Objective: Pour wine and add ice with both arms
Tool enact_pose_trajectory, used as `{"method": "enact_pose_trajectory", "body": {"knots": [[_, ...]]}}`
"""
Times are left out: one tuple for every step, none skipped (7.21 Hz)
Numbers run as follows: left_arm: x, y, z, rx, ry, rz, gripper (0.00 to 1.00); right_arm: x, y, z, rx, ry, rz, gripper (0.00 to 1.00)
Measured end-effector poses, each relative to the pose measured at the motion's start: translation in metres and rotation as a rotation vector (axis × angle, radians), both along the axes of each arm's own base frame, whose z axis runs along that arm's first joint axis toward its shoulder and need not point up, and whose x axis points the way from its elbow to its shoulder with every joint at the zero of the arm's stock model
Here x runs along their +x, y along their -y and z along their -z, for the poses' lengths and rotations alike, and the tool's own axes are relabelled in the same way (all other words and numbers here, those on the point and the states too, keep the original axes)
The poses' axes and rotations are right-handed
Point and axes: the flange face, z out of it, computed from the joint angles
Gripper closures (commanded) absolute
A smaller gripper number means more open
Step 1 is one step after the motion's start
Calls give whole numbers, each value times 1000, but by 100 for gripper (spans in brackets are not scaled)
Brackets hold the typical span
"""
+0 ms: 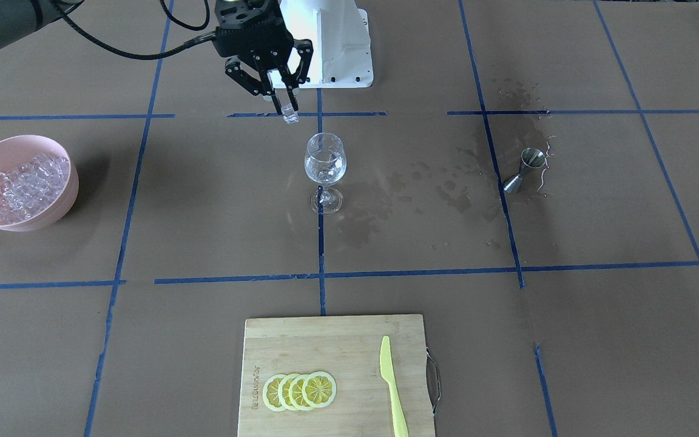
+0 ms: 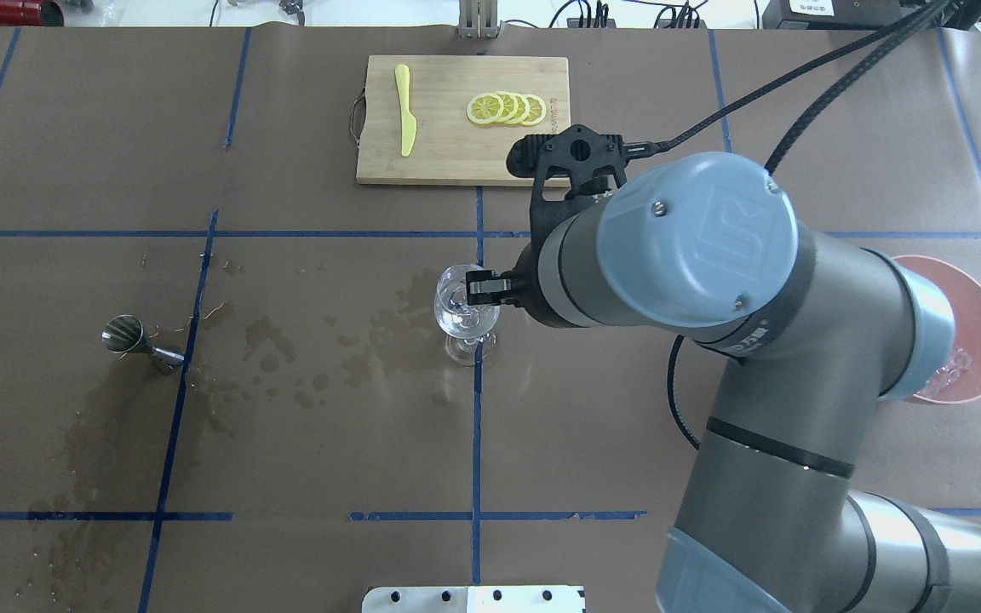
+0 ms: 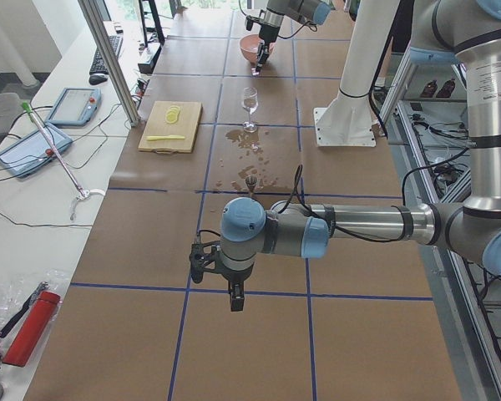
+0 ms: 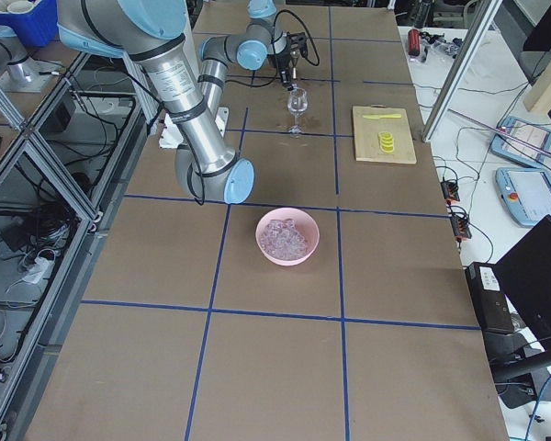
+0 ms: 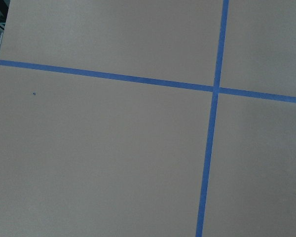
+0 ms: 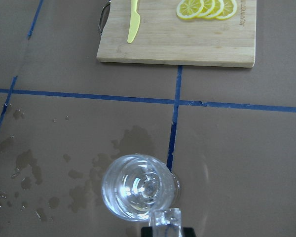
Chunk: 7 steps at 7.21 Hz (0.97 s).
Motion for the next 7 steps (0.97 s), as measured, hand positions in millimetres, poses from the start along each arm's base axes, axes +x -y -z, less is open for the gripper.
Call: {"method": "enact_pose_trajectory", "body": {"knots": [[0, -1, -1, 0, 1, 0, 0, -12, -1, 5, 7, -9, -11, 100], [0, -2, -1, 0, 1, -1, 0, -22, 2, 7, 14, -23, -26, 100], [0, -2, -1, 0, 0, -1, 0, -32, 6, 9, 19, -38, -41, 100], [0, -3, -2, -1, 0, -1, 0, -41, 9, 11, 24, -53, -51, 100], [0, -3, -3, -2, 0, -2, 0, -49, 9, 11, 30, -64, -57, 100], [0, -3, -3, -3, 0, -2, 0, -55, 6, 10, 37, -74, -60, 98], [0, -4, -3, -3, 0, -2, 0, -59, 3, 7, 41, -82, -60, 85]]}}
